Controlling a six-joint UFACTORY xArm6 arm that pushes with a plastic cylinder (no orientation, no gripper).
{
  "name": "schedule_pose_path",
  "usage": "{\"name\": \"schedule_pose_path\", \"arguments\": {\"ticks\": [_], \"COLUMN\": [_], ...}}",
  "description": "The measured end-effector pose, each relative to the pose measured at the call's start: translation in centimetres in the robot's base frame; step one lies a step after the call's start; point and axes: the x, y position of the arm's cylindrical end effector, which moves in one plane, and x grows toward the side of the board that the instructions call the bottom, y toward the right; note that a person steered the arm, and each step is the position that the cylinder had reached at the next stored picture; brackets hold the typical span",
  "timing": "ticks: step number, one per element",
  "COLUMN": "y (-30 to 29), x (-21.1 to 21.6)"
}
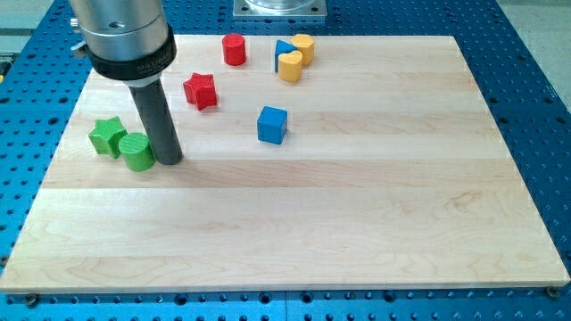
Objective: Keep the yellow blocks together above the cube
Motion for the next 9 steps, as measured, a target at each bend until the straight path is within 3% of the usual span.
{"name": "schedule_pose_path", "arguments": {"ticks": [2,3,4,5,6,7,8,9], "y": [0.9,5.2,11.7,20.5,22.9,21.3,16.0,18.4], "x": [-0.3,-2.9,-9.6,-13.6,-22.0,-26.0,-25.0,-20.0]}}
